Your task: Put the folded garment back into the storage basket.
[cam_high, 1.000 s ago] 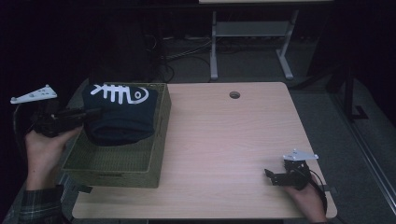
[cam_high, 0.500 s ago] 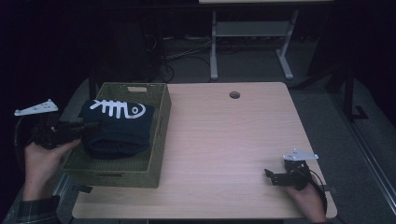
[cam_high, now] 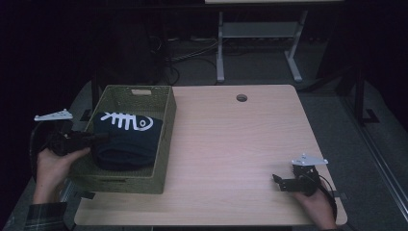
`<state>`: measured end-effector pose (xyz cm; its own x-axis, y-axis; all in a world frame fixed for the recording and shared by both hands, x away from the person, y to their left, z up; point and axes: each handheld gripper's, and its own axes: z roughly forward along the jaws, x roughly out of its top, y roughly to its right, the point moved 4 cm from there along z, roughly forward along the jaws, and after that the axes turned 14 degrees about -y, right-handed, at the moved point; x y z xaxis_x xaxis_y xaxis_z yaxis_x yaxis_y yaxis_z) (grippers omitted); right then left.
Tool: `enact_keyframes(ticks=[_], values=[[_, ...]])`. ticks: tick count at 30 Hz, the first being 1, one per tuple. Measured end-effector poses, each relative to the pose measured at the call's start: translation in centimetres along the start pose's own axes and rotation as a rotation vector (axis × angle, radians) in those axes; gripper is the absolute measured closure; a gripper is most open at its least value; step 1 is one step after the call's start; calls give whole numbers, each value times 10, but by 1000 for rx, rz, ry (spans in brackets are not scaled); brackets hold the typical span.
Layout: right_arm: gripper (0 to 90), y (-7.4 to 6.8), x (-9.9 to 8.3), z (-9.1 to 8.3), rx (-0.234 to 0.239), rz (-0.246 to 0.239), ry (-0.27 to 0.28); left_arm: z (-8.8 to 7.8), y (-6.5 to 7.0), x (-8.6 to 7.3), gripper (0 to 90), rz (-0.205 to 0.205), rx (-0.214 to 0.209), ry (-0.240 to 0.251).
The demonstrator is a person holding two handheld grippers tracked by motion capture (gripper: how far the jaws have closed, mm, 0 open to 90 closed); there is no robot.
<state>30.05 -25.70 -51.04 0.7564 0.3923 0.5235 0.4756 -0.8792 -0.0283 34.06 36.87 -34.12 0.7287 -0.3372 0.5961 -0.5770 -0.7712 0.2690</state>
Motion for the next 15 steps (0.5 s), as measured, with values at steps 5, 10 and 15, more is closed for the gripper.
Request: enact_keyframes(ticks=[5, 10, 15], values=[[80, 0, 0, 0, 0, 0, 0, 13, -9, -2, 717, -6, 18, -48], [80, 0, 0, 0, 0, 0, 0, 27, -17, -1, 716, -15, -9, -63], [80, 0, 0, 0, 0, 0, 0, 43, -25, 1, 714, -4, 41, -123]])
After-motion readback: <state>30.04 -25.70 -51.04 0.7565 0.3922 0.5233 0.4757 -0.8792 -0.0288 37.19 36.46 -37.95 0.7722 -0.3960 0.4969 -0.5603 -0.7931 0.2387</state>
